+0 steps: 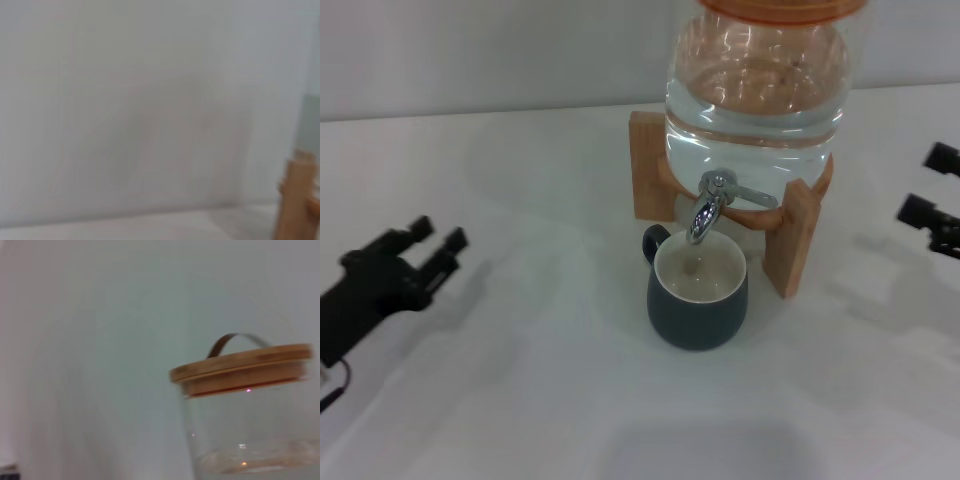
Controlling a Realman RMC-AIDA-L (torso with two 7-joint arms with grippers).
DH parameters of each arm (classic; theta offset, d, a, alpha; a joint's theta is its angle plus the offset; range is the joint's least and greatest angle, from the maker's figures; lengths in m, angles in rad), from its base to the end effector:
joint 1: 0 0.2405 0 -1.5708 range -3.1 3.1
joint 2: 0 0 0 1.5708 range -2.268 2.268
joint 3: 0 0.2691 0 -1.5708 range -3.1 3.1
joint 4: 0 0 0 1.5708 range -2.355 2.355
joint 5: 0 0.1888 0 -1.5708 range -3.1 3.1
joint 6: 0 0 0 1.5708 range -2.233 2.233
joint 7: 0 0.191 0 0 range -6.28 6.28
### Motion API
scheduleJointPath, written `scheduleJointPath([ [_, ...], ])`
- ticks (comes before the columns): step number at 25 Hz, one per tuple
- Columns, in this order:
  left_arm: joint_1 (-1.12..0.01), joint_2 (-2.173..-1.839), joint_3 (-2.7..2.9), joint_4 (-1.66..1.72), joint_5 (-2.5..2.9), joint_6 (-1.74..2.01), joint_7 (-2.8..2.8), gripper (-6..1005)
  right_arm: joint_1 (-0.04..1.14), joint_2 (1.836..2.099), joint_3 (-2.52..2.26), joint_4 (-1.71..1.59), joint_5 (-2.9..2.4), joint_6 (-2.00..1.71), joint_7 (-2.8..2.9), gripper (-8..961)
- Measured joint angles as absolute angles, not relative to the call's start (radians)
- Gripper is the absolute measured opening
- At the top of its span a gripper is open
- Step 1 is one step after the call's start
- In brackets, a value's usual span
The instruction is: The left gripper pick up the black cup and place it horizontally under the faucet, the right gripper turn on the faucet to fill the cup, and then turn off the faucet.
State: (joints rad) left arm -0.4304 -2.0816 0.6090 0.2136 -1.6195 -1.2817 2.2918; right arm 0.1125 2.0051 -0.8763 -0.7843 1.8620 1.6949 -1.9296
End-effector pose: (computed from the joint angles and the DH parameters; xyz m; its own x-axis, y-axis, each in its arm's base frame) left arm -0.2988 0.3402 -0.0545 0.6317 0.2294 0.7405 0.6944 -0.5920 -0.4090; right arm 0.2701 0.2674 0.0578 0.5945 -0.0267 -0.8036 -0.5200 -0.7751 -0.3589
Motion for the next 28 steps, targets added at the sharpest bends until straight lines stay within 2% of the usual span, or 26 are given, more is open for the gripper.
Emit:
scheduleJointPath([
  [10, -0.353, -2.079, 0.609, 0.241, -1.752, -1.296, 2.289, 501, 0.133, 2.006, -1.093, -1.029, 1.759, 1.546, -1.703, 854],
  [28, -0.337, -2.079, 0.609, 0.242, -1.756, -1.312, 2.289, 495, 0.183, 2.006, -1.205, -1.072, 1.705, 1.435, -1.59, 852],
])
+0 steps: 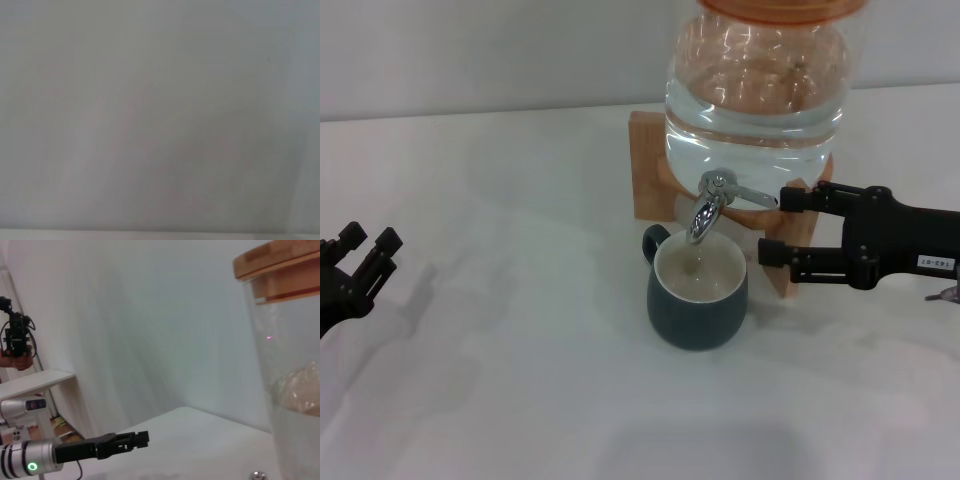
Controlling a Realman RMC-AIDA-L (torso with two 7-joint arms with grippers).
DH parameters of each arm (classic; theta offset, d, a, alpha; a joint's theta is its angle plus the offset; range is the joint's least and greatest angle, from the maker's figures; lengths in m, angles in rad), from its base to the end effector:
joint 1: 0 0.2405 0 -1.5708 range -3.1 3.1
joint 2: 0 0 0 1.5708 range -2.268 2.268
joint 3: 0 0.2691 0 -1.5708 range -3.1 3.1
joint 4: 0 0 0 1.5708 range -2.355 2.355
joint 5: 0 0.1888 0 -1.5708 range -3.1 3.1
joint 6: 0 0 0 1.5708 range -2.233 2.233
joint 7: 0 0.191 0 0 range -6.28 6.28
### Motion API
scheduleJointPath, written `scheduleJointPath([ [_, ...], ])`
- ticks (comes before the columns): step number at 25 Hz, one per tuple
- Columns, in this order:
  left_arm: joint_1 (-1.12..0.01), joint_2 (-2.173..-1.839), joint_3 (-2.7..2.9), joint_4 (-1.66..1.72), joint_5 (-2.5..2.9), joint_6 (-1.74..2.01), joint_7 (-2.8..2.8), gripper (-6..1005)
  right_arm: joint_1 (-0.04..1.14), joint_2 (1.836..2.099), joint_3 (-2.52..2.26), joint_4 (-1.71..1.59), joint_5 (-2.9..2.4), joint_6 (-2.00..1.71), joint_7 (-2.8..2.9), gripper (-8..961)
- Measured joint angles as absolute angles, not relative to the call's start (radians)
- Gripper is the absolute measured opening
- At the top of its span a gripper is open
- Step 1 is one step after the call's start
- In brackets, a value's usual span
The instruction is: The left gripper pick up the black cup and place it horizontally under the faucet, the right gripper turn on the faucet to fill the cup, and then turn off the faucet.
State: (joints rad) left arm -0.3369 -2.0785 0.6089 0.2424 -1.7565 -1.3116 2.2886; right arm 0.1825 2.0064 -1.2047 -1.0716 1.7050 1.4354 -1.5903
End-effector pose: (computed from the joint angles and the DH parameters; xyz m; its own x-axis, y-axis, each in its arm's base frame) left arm -0.3256 0.3264 -0.0246 0.5642 0.1869 0.8042 0.7719 -0.4651 -0.4335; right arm 0.2226 0.2998 -0.0007 0.7343 -0.2512 -0.6306 -0.4653 -0.8627 -0.1983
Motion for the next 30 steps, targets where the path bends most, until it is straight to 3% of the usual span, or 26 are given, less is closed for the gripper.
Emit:
scheduleJointPath([
  [15, -0.336, -2.079, 0.609, 0.242, -1.756, -1.32, 2.289, 495, 0.174, 2.006, -1.281, -1.117, 1.703, 1.482, -1.585, 850],
  [20, -0.332, -2.079, 0.609, 0.242, -1.756, -1.322, 2.289, 495, 0.167, 2.006, -1.278, -1.116, 1.705, 1.511, -1.592, 765],
  [30, -0.329, -2.079, 0.609, 0.242, -1.756, -1.326, 2.289, 495, 0.145, 2.006, -1.334, -1.123, 1.722, 1.548, -1.599, 764],
])
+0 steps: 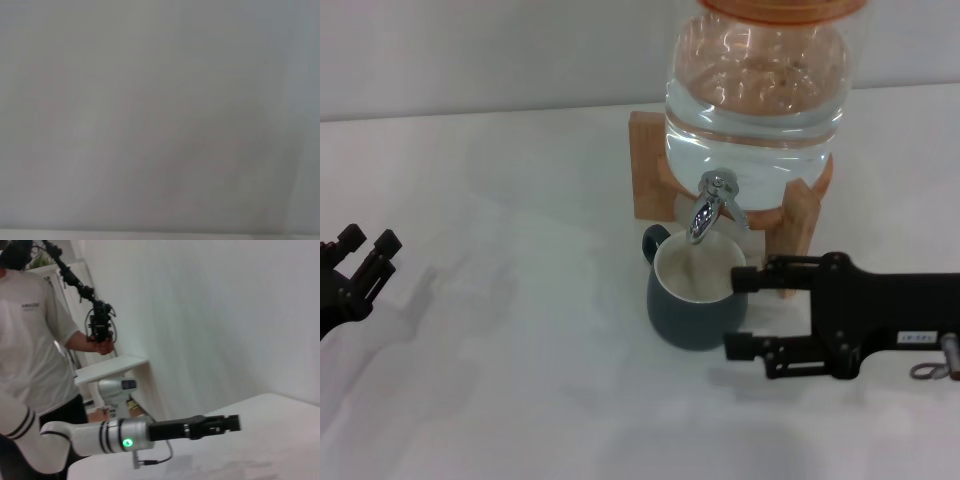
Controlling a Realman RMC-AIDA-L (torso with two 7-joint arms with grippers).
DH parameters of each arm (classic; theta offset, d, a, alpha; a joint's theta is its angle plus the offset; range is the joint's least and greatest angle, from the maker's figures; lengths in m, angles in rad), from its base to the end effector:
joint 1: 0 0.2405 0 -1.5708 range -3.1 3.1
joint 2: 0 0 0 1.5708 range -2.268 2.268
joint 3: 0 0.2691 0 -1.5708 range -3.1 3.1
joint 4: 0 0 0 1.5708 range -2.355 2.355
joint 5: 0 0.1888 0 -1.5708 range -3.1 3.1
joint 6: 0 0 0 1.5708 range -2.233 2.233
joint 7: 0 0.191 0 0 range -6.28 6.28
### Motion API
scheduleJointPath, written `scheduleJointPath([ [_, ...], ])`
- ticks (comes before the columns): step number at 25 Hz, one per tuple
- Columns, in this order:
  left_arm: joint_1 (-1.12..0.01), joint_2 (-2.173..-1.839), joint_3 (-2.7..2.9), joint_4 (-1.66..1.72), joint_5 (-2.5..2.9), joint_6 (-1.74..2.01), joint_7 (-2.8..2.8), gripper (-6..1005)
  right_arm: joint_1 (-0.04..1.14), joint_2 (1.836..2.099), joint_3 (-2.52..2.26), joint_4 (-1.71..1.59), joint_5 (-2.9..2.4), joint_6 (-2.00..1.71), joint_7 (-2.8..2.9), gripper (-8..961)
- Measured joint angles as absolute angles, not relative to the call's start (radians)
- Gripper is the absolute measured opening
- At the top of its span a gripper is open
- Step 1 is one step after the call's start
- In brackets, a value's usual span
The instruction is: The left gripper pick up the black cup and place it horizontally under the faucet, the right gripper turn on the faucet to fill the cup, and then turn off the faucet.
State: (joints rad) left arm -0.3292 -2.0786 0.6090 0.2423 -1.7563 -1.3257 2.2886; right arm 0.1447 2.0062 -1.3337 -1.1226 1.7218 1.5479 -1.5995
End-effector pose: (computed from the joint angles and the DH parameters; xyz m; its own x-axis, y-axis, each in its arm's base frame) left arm -0.3255 0.3232 -0.0242 0.5600 0.1834 0.8079 0.7723 -0.4686 -0.4290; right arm 0.2025 0.2575 -0.0240 0.7615 -0.2488 -0.5986 -0.3418 -0.9387 -0.0447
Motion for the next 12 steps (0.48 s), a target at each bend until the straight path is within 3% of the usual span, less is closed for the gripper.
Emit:
scheduleJointPath([
  [12, -0.315, -2.079, 0.609, 0.242, -1.764, -1.338, 2.289, 495, 0.145, 2.008, -1.505, -1.176, 1.773, 1.4, -1.584, 764],
])
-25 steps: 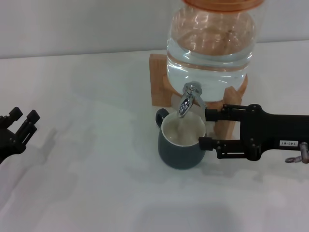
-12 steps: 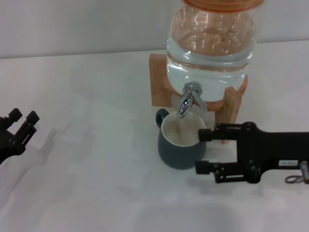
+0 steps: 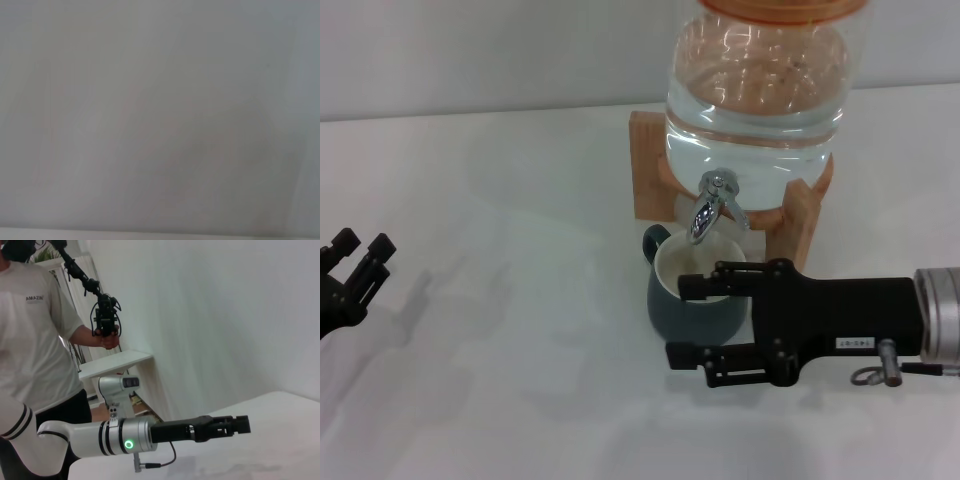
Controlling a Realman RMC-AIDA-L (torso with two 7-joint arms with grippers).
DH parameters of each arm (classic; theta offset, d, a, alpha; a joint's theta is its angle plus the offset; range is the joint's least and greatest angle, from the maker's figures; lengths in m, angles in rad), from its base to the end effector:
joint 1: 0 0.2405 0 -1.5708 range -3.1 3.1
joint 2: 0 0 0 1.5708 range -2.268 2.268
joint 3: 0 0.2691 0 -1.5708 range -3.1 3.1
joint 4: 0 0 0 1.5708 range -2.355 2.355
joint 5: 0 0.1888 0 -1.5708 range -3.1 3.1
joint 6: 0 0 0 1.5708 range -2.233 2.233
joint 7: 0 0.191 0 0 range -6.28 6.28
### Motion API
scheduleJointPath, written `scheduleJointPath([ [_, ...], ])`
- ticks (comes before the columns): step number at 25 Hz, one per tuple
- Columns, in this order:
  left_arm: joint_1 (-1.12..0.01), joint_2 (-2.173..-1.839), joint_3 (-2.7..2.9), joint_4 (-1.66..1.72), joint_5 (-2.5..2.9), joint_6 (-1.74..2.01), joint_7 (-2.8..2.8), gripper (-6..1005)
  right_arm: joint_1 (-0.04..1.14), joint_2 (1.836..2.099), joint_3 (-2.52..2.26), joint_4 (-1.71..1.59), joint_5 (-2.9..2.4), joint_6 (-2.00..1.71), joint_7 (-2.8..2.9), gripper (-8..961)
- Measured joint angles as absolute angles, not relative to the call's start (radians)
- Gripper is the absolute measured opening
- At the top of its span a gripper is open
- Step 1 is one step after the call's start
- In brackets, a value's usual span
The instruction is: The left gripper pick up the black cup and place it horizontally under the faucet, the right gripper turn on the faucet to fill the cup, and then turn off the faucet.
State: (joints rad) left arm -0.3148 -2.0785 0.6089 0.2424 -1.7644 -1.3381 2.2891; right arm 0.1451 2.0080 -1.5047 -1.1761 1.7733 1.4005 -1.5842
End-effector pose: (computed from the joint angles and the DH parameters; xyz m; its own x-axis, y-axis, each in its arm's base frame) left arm -0.3281 0.3187 -0.0223 0.5522 0.1797 0.8141 0.7785 -0.4607 -0.4263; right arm 0.1818 0.2594 -0.0482 0.7729 -0.2415 -0.5868 -0.3240 -0.9453 -0.0378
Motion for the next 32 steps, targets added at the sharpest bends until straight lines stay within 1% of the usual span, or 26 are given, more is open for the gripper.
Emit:
scheduleJointPath([
  [16, -0.302, -2.079, 0.609, 0.242, -1.779, -1.349, 2.294, 495, 0.132, 2.007, -1.522, -1.204, 1.792, 1.298, -1.556, 765],
  [32, -0.301, -2.079, 0.609, 0.242, -1.779, -1.353, 2.289, 495, 0.118, 2.005, -1.482, -1.195, 1.789, 1.282, -1.553, 765],
])
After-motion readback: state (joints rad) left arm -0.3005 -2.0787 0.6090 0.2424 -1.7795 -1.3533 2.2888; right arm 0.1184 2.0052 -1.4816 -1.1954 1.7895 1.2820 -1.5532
